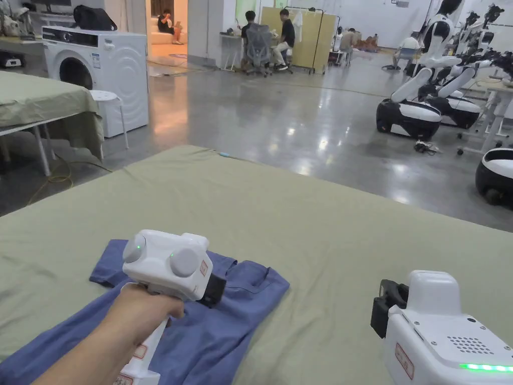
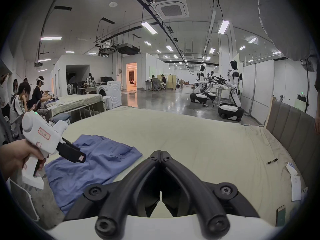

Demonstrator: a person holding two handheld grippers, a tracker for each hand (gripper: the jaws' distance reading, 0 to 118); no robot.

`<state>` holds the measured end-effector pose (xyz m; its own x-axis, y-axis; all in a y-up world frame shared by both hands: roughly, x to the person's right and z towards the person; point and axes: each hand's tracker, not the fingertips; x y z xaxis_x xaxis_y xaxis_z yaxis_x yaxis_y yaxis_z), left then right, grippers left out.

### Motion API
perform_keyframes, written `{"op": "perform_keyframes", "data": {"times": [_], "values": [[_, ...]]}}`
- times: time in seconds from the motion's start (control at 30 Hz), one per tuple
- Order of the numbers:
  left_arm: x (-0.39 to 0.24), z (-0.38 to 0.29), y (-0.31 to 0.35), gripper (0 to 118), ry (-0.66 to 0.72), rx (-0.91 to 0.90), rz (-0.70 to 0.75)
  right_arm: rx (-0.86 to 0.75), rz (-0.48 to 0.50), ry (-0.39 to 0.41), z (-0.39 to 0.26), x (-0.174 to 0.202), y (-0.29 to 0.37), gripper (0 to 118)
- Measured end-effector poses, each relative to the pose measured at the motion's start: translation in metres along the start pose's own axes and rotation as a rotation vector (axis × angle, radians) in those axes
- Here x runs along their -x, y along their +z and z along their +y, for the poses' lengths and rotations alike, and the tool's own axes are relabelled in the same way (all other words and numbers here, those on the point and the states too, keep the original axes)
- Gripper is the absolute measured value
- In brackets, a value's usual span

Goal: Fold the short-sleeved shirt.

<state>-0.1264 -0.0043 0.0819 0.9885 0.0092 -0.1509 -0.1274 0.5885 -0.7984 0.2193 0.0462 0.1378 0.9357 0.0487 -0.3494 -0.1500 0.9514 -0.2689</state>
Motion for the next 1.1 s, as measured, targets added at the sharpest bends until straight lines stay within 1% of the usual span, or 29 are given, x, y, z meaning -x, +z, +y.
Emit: {"op": "perform_keyframes", "data": {"times": [0.07,0.13,0.27,0.33,0.37,0.4,0.43,0.47,0.5,0.53,0.57,0.67,0.8,0.9,1.0,1.07,1.1], "values": [[-0.002,0.008,-0.019,100,-0.032,-0.025,0.012,0.02,-0.016,-0.007,-0.004,-0.005,-0.009,1],[-0.009,0.016,-0.043,101,-0.041,0.009,0.029,0.039,-0.025,-0.016,-0.009,-0.01,-0.017,1],[-0.013,0.025,-0.098,100,-0.013,0.073,-0.005,0.083,-0.055,-0.012,-0.021,-0.016,-0.034,1],[-0.012,0.023,-0.12,98,0.004,0.081,-0.008,0.106,-0.064,-0.01,-0.027,-0.019,-0.043,1],[-0.01,0.02,-0.13,75,0.01,0.095,-0.007,0.123,-0.069,-0.009,-0.029,-0.02,-0.047,1],[-0.008,0.018,-0.137,45,0.011,0.115,-0.004,0.134,-0.07,-0.008,-0.03,-0.021,-0.049,1],[-0.001,0.014,-0.147,27,0.003,0.127,-0.002,0.139,-0.072,-0.005,-0.032,-0.022,-0.05,1],[0.006,0.01,-0.149,15,0.003,0.123,-0.02,0.142,-0.073,0.0,-0.034,-0.024,-0.05,1],[0.01,0.011,-0.142,14,0.019,0.076,-0.02,0.142,-0.074,0.005,-0.035,-0.025,-0.05,1],[0.014,0.015,-0.134,14,0.058,0.071,-0.071,0.142,-0.075,0.009,-0.035,-0.026,-0.05,1],[0.009,0.01,-0.118,14,0.055,0.069,-0.058,0.144,-0.078,0.009,-0.035,-0.027,-0.051,1],[-0.006,0.01,-0.095,11,-0.047,-0.005,-0.042,0.145,-0.073,-0.018,-0.034,-0.033,-0.047,1],[-0.038,0.023,-0.053,11,-0.047,-0.095,-0.145,0.13,-0.088,-0.044,-0.034,-0.047,-0.03,1],[-0.076,0.037,-0.025,11,-0.083,-0.14,-0.209,0.113,-0.119,-0.064,-0.033,-0.066,-0.012,1],[-0.123,0.052,-0.004,11,-0.158,-0.189,-0.282,0.094,-0.162,-0.097,-0.032,-0.09,0.008,1],[-0.163,0.061,0.017,11,-0.188,-0.228,-0.362,0.078,-0.198,-0.115,-0.031,-0.11,0.022,1],[-0.179,0.069,0.017,11,-0.201,-0.242,-0.395,0.072,-0.213,-0.12,-0.032,-0.118,0.028,1]]}}
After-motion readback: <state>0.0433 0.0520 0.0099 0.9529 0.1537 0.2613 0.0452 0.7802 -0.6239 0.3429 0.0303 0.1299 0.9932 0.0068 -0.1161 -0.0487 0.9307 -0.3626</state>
